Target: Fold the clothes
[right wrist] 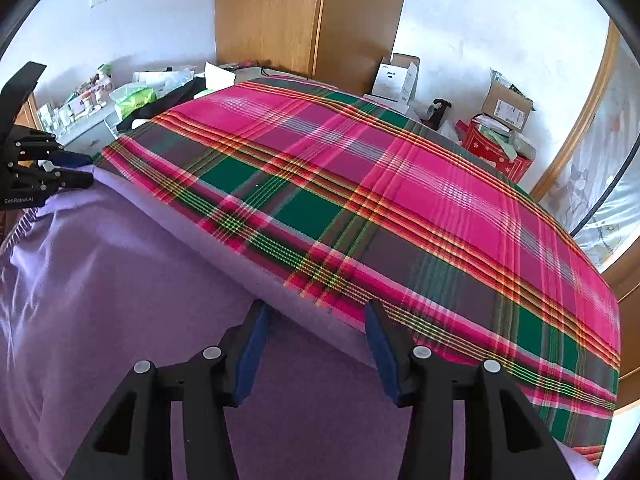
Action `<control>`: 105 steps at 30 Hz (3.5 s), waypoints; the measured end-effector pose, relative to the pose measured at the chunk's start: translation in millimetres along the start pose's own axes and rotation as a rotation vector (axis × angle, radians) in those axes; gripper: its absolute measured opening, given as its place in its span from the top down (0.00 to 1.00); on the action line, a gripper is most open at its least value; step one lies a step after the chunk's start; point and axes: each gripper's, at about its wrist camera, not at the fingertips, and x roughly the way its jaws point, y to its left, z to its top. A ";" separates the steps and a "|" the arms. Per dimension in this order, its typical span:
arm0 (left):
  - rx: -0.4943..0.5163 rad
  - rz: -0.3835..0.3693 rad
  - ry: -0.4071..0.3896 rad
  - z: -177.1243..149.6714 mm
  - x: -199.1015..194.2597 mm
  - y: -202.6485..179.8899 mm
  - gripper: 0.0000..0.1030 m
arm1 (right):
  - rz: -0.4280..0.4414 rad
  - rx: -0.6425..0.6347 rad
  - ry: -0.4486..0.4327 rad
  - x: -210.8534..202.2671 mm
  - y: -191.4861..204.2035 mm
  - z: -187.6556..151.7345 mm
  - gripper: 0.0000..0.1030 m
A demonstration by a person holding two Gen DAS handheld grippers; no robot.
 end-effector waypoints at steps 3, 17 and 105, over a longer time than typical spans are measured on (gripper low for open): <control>0.043 -0.011 -0.006 1.2 1.0 -1.9 0.73 | 0.028 0.024 -0.002 2.2 -3.4 -0.2 0.50; -0.018 -0.152 -0.066 -3.9 4.0 13.3 0.74 | 0.071 0.106 0.013 7.5 -17.5 -0.8 0.37; -0.120 0.009 -0.535 -213.5 -227.3 -73.6 0.96 | -0.095 0.061 -0.300 -244.0 169.3 -168.1 0.97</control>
